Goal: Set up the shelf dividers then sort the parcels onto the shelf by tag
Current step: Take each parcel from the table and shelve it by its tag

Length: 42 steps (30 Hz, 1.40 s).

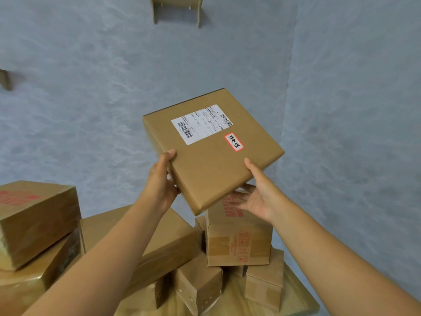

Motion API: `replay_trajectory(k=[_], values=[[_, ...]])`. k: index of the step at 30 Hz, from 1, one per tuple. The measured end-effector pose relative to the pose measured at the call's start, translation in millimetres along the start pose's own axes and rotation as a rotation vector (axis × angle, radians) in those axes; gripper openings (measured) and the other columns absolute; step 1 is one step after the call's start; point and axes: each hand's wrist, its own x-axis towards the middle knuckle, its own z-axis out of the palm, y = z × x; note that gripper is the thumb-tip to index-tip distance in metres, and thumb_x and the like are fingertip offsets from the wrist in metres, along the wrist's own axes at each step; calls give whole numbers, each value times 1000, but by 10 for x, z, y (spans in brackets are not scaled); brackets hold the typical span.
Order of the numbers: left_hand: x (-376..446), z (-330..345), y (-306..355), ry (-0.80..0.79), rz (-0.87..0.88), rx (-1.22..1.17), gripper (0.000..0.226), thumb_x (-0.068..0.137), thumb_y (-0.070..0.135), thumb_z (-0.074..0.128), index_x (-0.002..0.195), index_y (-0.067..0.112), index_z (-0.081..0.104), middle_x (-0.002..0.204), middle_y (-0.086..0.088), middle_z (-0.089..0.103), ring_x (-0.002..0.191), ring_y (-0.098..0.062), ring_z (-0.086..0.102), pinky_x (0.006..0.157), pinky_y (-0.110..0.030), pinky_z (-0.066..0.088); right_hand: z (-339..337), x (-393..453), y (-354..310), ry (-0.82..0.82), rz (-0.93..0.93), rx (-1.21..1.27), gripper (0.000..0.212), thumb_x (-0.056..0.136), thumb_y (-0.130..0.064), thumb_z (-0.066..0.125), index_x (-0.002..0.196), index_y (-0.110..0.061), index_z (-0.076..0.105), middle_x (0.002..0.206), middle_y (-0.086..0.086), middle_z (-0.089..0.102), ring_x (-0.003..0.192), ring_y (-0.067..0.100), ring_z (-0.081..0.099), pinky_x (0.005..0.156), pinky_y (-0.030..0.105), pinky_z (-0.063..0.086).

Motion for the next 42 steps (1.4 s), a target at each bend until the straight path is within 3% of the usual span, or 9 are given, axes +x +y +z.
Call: replay_trajectory(k=[3, 6, 9, 11, 15, 19, 27, 30, 42], values=[[35, -68, 2, -114, -61, -19, 38, 81, 39, 66, 114, 22, 58, 87, 2, 63, 69, -13, 68, 63, -37, 58, -1, 37, -12, -6, -134, 68, 59, 84, -43, 75, 135, -29, 50, 126, 9, 65, 96, 34, 72, 73, 56, 60], [95, -165, 61, -85, -114, 96, 51, 84, 42, 71, 129, 26, 53, 123, -6, 60, 108, -27, 65, 91, -54, 54, -55, 54, -151, 20, -296, 20, 62, 86, -42, 73, 141, -38, 44, 126, 2, 67, 106, 29, 69, 75, 50, 60], [178, -261, 165, 65, -59, 254, 84, 84, 53, 69, 152, 30, 27, 148, -6, 41, 128, -31, 51, 103, -56, 46, -89, 48, -339, 48, -441, -65, 70, 84, -40, 74, 146, -38, 42, 114, -6, 73, 109, 23, 69, 74, 36, 58], [202, -298, 199, 39, -21, 383, 89, 80, 62, 68, 152, 30, 28, 149, 0, 42, 132, -27, 47, 107, -53, 43, -98, 40, -449, 5, -476, -39, 62, 88, -32, 70, 145, -30, 46, 117, -1, 74, 108, 24, 71, 77, 38, 60], [153, -290, 229, -278, -90, 534, 72, 70, 76, 62, 129, 35, 61, 122, 8, 71, 111, -16, 69, 87, -34, 54, -70, 1, -527, -125, -465, -109, 52, 92, -29, 65, 142, -25, 51, 121, 5, 73, 104, 25, 73, 74, 37, 61], [115, -299, 232, -324, -32, 448, 52, 79, 75, 55, 116, 42, 71, 120, 6, 72, 106, -17, 71, 71, -25, 60, -84, -7, -527, -165, -458, -165, 35, 94, -35, 62, 128, -26, 62, 115, 2, 75, 97, 20, 74, 70, 32, 61], [74, -141, 176, -179, 34, 345, 74, 73, 74, 65, 127, 22, 66, 118, -5, 73, 107, -30, 71, 99, -52, 51, -212, 66, -375, -51, -353, -440, 79, 77, -74, 57, 143, -31, 48, 131, -6, 67, 117, 17, 66, 105, 45, 49], [55, -104, 97, -148, 49, 338, 74, 74, 72, 65, 126, 20, 65, 115, -5, 74, 104, -29, 72, 99, -52, 52, -301, 59, -277, 27, -361, -510, 91, 65, -85, 58, 139, -33, 50, 126, -6, 69, 113, 18, 68, 101, 46, 52], [24, -59, 31, -120, 47, 372, 68, 79, 72, 62, 124, 21, 66, 107, -4, 77, 96, -27, 74, 92, -49, 56, -376, -2, -230, 106, -418, -523, 80, 67, -85, 55, 130, -36, 58, 114, -8, 74, 98, 13, 74, 89, 41, 59]])
